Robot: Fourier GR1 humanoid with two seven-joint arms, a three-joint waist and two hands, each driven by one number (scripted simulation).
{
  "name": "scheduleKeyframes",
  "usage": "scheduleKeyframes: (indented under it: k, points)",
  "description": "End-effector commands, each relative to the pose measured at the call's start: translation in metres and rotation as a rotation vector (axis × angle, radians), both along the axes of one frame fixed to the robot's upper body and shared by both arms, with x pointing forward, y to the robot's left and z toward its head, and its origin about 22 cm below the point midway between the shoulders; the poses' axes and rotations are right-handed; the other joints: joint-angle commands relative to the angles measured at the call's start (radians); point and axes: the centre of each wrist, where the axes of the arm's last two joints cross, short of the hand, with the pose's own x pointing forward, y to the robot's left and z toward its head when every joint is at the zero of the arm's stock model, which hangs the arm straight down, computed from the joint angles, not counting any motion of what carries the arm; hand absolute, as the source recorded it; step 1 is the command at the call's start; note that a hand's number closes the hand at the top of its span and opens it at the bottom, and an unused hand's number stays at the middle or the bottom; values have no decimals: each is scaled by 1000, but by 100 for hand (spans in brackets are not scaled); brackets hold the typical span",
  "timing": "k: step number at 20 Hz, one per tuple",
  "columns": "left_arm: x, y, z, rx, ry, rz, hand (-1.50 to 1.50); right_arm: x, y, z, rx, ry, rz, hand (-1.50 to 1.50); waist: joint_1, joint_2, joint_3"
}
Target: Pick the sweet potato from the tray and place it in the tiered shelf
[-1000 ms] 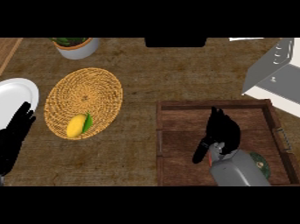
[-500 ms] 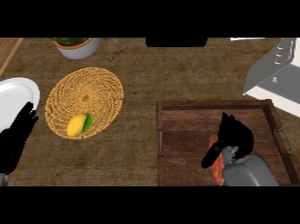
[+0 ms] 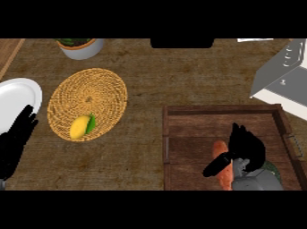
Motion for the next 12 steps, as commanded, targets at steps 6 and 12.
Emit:
scheduleKeyframes:
  k: [6,12]
  points:
    - [7,-4,-9,-4,-6,1,0,-6,2,-18,-77,134,-139,150,-5,4,1]
    - [4,-8,5,6,-4,-23,0,6,14,-20,-95,112,-64,150,11,4,2]
